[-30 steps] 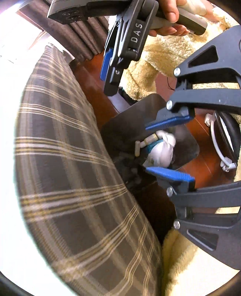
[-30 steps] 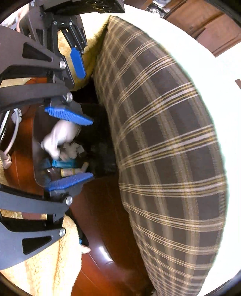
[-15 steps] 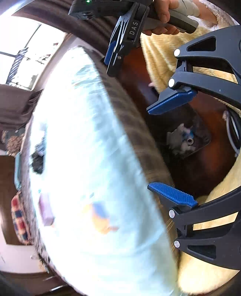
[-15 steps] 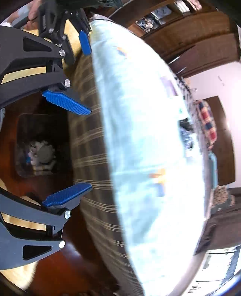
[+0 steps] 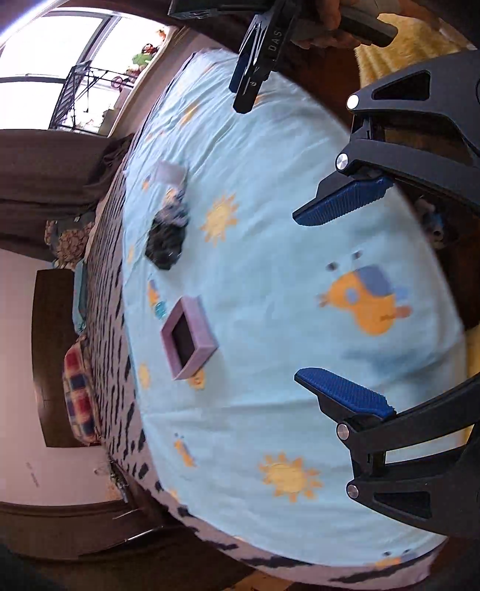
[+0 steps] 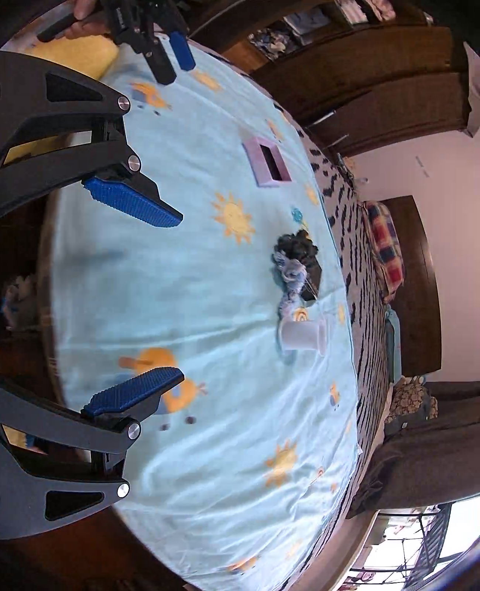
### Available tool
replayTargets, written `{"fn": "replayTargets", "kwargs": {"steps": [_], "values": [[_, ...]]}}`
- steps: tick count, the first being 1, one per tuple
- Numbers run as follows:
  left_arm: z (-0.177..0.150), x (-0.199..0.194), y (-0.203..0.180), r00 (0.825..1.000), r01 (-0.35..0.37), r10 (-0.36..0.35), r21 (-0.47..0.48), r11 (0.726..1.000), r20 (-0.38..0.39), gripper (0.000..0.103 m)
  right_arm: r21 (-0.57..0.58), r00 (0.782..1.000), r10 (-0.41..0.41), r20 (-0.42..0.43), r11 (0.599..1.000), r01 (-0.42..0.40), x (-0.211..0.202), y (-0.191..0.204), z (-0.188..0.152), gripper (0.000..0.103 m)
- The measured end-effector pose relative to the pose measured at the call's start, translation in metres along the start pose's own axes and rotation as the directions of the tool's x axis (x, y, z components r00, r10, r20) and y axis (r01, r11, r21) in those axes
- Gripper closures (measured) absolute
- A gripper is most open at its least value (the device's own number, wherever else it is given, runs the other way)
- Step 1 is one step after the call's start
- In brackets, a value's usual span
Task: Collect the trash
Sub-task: 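Raise both tools back over the bed items, then grasp the pink box with the left tool while the right tool grasps the white cup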
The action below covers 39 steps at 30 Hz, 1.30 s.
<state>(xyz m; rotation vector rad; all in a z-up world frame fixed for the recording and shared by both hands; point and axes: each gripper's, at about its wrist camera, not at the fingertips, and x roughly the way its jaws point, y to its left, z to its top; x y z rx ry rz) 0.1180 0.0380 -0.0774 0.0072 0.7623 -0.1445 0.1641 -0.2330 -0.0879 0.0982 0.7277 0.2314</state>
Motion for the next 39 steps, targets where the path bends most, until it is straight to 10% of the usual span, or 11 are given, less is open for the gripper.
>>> {"fn": "replayTargets", "kwargs": {"steps": [23,30,34,39], "values": [[0.111,0.132,0.076,0.981,-0.177,0.156,-0.212,0.961,-0.113,0.04,0.122,0.997,-0.071,-0.015,0.99,0.073,0.128,-0.025,0.102,0.031],[0.11,0.156,0.079,0.977,-0.15,0.111,-0.221,0.964,-0.183,0.072,0.134,0.996,-0.077,-0.053,0.987,0.083,0.138,-0.03,0.107,0.068],[0.111,0.151,0.076,0.977,-0.144,0.107,-0.201,0.969,-0.183,0.102,0.141,0.997,-0.071,-0.042,0.987,0.076,0.132,-0.033,0.107,0.068],[0.11,0.133,0.07,0.982,-0.126,0.1,-0.165,0.978,-0.158,0.103,0.117,0.999,-0.037,0.007,0.992,0.036,0.102,-0.032,0.105,0.068]]}}
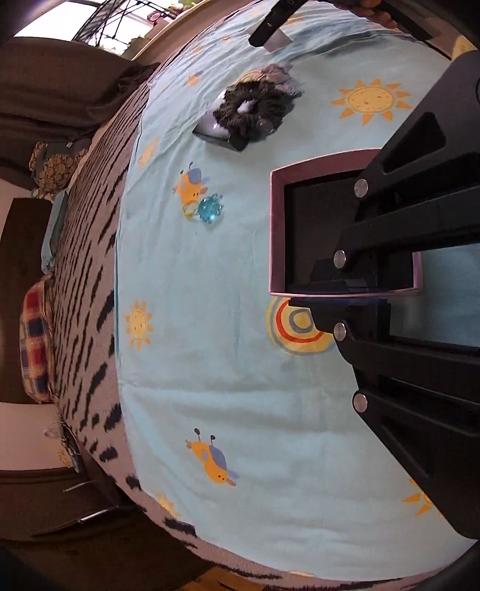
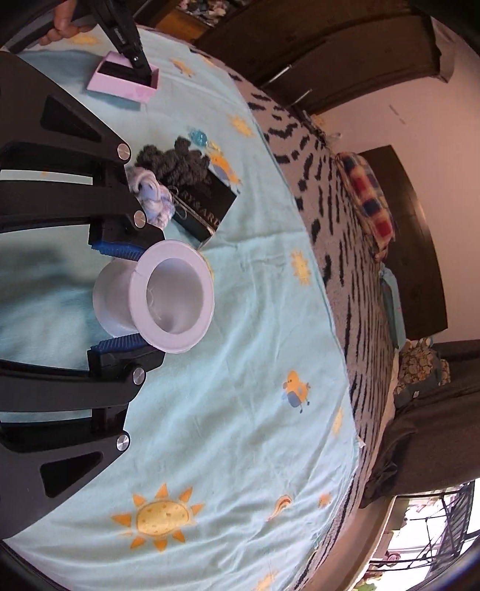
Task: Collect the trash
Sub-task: 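Grasp the pink box with the left tool while the right tool grasps the white cup, then lower the pink box and white cup into the bin and open both tools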
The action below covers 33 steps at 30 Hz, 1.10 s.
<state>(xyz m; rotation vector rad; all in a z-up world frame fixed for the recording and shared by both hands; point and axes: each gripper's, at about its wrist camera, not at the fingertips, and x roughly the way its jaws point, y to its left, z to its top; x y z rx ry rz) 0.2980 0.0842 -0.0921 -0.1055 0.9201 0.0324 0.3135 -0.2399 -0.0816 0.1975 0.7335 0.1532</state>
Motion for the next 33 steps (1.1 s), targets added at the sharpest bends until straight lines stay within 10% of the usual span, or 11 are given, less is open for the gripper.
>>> {"fn": "replayTargets", "kwargs": {"steps": [20,33], "values": [[-0.141,-0.133,-0.072,0.974,0.147,-0.187,0.275,0.95,0.127,0.103,-0.208,0.992,0.122,0.034,0.972,-0.112,-0.157,0.02,-0.126,0.068],[-0.242,-0.133,-0.102,0.967,0.233,-0.253,0.305,0.923,0.027,0.103,-0.167,0.993,0.107,-0.047,0.979,-0.113,-0.181,0.012,-0.213,0.068]]}}
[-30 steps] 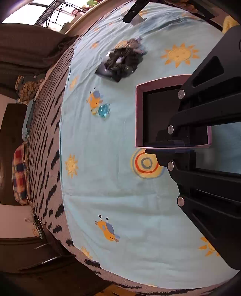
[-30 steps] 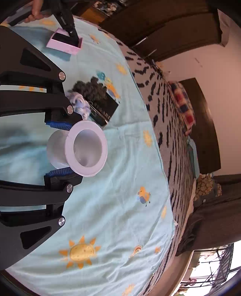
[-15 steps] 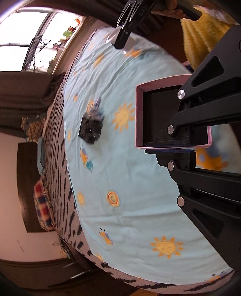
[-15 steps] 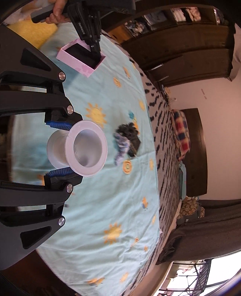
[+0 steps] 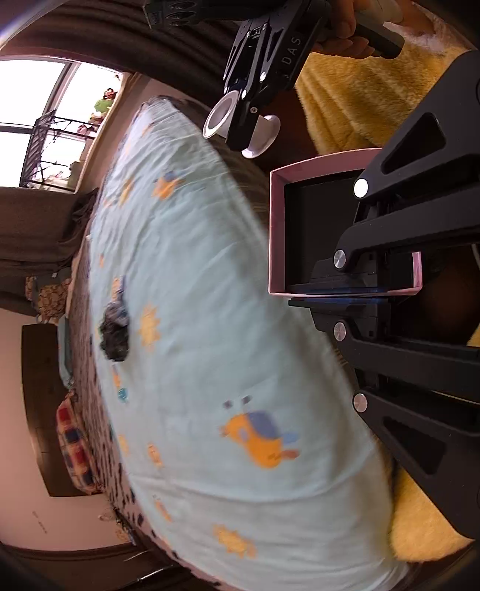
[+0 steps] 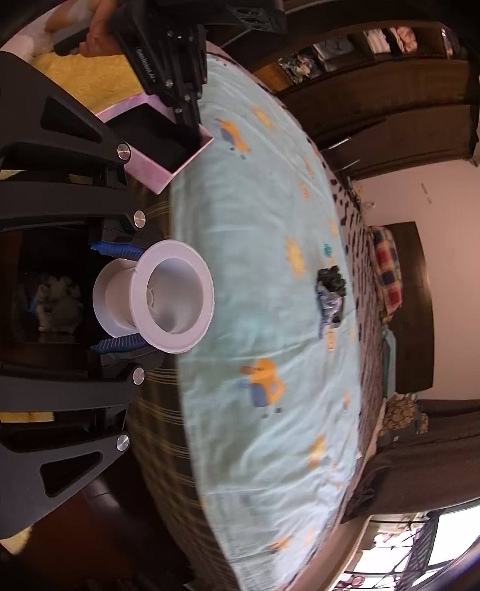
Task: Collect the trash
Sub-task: 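Lower the pink box and white cup into the bin and open both tools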
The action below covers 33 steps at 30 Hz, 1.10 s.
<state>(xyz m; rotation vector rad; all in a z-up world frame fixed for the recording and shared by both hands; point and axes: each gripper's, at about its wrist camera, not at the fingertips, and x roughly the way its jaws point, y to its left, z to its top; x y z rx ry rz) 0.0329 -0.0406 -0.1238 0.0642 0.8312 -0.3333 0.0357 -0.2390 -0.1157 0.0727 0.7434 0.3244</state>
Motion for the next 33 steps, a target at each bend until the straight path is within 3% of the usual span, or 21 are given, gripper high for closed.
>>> {"fn": "replayTargets", "kwargs": {"steps": [9,16,25,33], "values": [[-0.05,0.051,-0.01,0.99,0.016,-0.016,-0.003,1.0,-0.141,0.103,0.071,0.993,-0.001,-0.114,0.997,0.009,0.032,0.001,-0.046,0.068],[-0.073,0.085,-0.018,0.974,0.027,-0.026,0.004,1.0,-0.226,0.103,0.097,0.985,-0.005,-0.172,0.995,0.022,0.055,0.0,-0.063,0.068],[-0.088,0.119,-0.014,0.955,0.03,-0.037,-0.029,0.999,-0.293,0.103,0.139,0.966,0.02,-0.258,0.99,0.017,0.088,-0.006,-0.088,0.068],[-0.089,0.139,-0.015,0.943,0.034,-0.045,-0.036,0.999,-0.331,0.103,0.146,0.963,0.023,-0.267,0.989,0.017,0.098,-0.003,-0.091,0.068]]}}
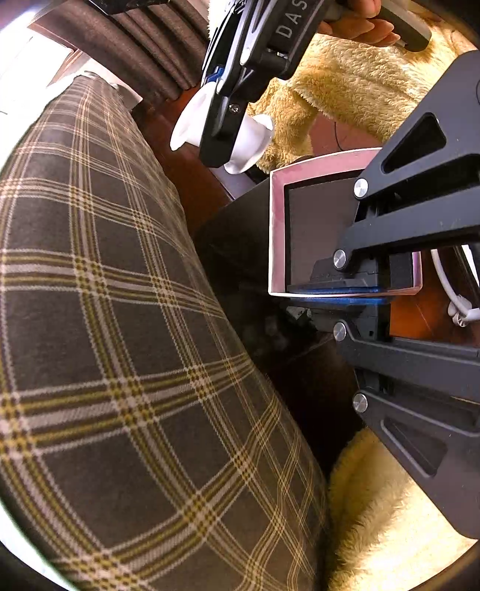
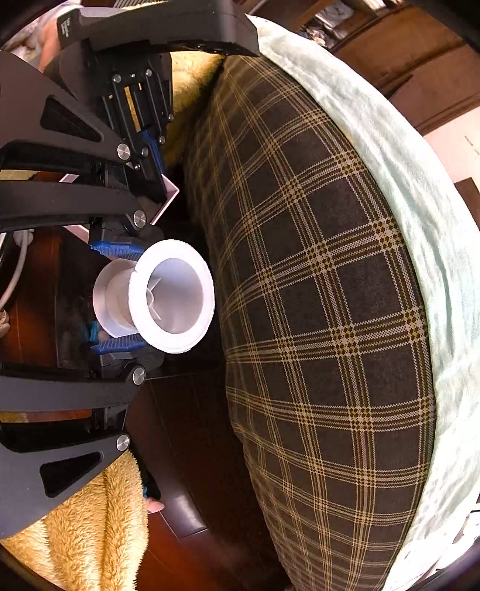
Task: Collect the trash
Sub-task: 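Lower the pink box and white cup into the bin and open both tools, then raise both tools back over the bed items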
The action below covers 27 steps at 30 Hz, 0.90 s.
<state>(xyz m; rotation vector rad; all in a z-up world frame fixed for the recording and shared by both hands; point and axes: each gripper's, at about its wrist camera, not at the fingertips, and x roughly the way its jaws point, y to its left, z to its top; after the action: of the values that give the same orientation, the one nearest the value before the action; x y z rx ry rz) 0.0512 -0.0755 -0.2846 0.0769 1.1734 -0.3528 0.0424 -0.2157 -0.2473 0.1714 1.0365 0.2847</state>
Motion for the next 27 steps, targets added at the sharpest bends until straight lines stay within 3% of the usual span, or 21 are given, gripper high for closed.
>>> {"fn": "replayTargets", "kwargs": {"steps": [7,10,17,23,27], "values": [[-0.002,-0.001,0.006,1.0,0.002,-0.002,-0.012,1.0,-0.005,0.089,0.007,1.0,-0.022,-0.011,1.0,0.022,0.007,-0.005,0.005,0.066],[-0.002,-0.005,0.009,1.0,-0.004,0.004,-0.018,1.0,-0.002,0.082,0.018,1.0,-0.029,-0.004,0.999,0.029,0.009,-0.009,0.004,0.053],[-0.001,-0.02,0.016,0.999,-0.023,0.024,-0.029,0.999,0.024,0.068,0.048,0.999,-0.037,0.038,0.998,0.035,-0.001,-0.023,0.009,0.04],[0.001,-0.051,0.018,0.996,-0.046,0.049,-0.032,0.998,0.081,0.047,0.057,0.995,-0.04,0.089,0.998,0.035,-0.021,-0.024,0.016,0.021],[0.01,-0.081,0.02,0.988,-0.061,0.066,-0.039,0.997,0.143,0.032,0.016,0.984,-0.063,0.168,0.998,0.061,-0.051,-0.016,0.033,0.01]]}}
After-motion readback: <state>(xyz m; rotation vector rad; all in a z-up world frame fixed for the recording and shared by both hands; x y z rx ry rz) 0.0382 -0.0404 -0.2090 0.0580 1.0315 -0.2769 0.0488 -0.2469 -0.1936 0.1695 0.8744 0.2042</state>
